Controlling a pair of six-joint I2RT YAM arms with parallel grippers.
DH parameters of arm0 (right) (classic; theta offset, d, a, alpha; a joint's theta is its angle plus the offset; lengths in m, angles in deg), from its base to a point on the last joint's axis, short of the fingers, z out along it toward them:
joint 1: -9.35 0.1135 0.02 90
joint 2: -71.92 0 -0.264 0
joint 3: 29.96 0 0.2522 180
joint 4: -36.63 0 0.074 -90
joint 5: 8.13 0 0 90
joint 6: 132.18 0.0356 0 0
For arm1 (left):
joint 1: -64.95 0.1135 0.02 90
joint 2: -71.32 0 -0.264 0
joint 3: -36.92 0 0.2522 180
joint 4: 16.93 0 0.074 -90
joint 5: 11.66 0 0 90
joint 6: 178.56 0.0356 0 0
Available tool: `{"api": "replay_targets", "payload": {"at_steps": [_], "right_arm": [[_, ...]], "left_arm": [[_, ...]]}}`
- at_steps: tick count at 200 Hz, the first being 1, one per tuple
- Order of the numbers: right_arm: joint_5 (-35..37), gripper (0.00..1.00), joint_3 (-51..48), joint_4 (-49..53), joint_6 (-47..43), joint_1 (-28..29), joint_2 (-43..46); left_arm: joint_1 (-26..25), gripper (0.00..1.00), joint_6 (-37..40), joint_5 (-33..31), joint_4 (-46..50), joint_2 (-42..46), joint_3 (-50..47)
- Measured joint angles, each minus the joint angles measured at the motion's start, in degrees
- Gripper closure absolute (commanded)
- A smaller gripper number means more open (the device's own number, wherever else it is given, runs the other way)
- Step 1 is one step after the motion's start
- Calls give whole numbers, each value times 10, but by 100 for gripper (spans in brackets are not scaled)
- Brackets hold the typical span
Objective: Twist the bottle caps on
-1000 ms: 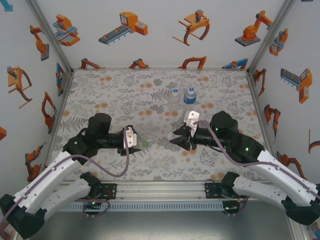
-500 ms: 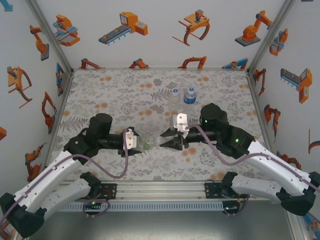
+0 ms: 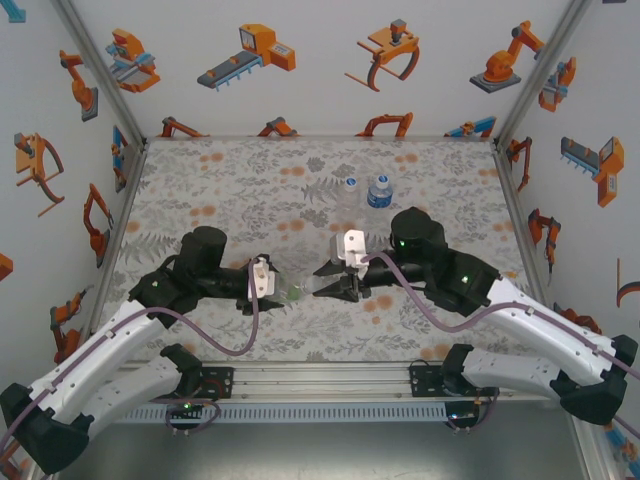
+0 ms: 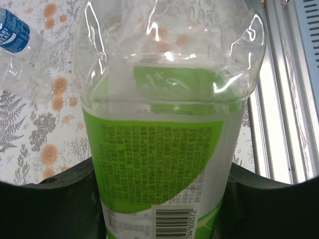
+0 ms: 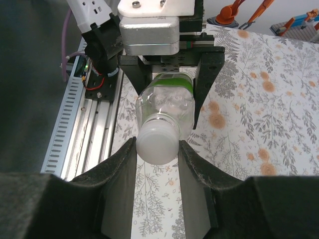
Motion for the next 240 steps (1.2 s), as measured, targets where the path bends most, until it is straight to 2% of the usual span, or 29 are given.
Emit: {"api": "replay_targets", "payload": {"at_steps": [93,240], "right_arm": [[11,100,-5,0,-28,7,-8],[16,100,-61,-76,-34,11,33]], "left_arm": [[0,100,-7,-5,11,-3,0],[0,100,-7,6,7,-3,0]]}}
